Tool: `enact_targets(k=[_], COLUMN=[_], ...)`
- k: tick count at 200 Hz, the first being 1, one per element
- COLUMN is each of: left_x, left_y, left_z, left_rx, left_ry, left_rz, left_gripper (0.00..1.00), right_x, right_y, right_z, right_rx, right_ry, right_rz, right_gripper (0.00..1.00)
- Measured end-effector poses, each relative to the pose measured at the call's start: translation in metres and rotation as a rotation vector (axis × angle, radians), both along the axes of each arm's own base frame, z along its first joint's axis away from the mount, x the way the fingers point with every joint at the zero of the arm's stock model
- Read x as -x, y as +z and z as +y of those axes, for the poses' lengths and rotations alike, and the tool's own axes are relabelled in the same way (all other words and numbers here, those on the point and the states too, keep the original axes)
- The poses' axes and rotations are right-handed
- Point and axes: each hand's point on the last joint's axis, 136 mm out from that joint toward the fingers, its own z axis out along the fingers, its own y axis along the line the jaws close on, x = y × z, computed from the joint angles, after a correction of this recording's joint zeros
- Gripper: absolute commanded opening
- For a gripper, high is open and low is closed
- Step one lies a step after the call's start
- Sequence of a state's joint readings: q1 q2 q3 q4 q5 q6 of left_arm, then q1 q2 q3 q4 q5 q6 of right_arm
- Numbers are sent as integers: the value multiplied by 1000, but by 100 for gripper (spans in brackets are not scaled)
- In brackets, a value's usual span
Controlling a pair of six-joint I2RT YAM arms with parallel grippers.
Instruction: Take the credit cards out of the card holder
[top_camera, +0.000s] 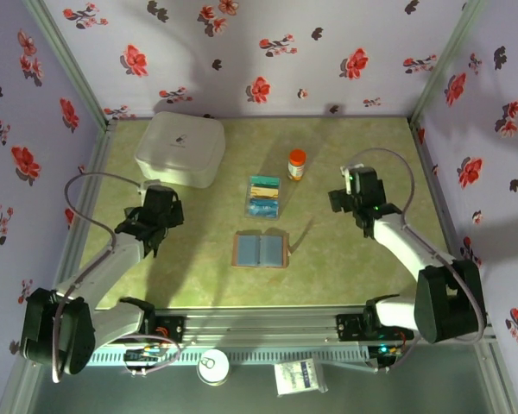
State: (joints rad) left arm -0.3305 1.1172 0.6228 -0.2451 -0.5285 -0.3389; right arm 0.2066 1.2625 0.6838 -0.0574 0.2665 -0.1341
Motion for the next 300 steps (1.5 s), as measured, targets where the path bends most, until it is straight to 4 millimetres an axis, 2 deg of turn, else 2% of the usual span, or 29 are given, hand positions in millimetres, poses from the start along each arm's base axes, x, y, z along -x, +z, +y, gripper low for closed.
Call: enact_targets(k=[24,42,69,94,120,143,171,208,265,300], left_x=[-11,-19,-32,-43,-56,-65,-75,-83,-87,-83], left_y=[4,9,8,-6,-20,-28,-31,-33,-27,-40], left_z=[9,16,36,53,59,59,56,48,37,34], left_rx=[-46,-70,-94,-109,-91,-68,-40,-9,30,42], left_ry=[-8,-7,36,63,53,29,-5,-55,-129,-166], left_rz=[-66,-124,-196,-213,-214,-221,-249,-269,-321,-301], left_gripper=[100,100,100,100,100,100,100,100,100,100], right_x=[5,5,-5,-12,-19,-27,-30,-34,-36,-37], right_y=[-18,-23,-23,-30,-31,-29,-39,-42,-38,-37], right_z=[-27,-40,-46,-48,-47,-44,-41,-44,-44,-44], right_rx=[-52,-82,-117,-143,-169,-198,-215,-239,-259,-261], right_ry=[-109,-160,-196,-213,-210,-198,-182,-182,-179,-179], right_rz=[-38,-84,-159,-209,-247,-297,-295,-316,-338,-342], right_gripper=[99,99,99,99,99,99,99,99,99,99])
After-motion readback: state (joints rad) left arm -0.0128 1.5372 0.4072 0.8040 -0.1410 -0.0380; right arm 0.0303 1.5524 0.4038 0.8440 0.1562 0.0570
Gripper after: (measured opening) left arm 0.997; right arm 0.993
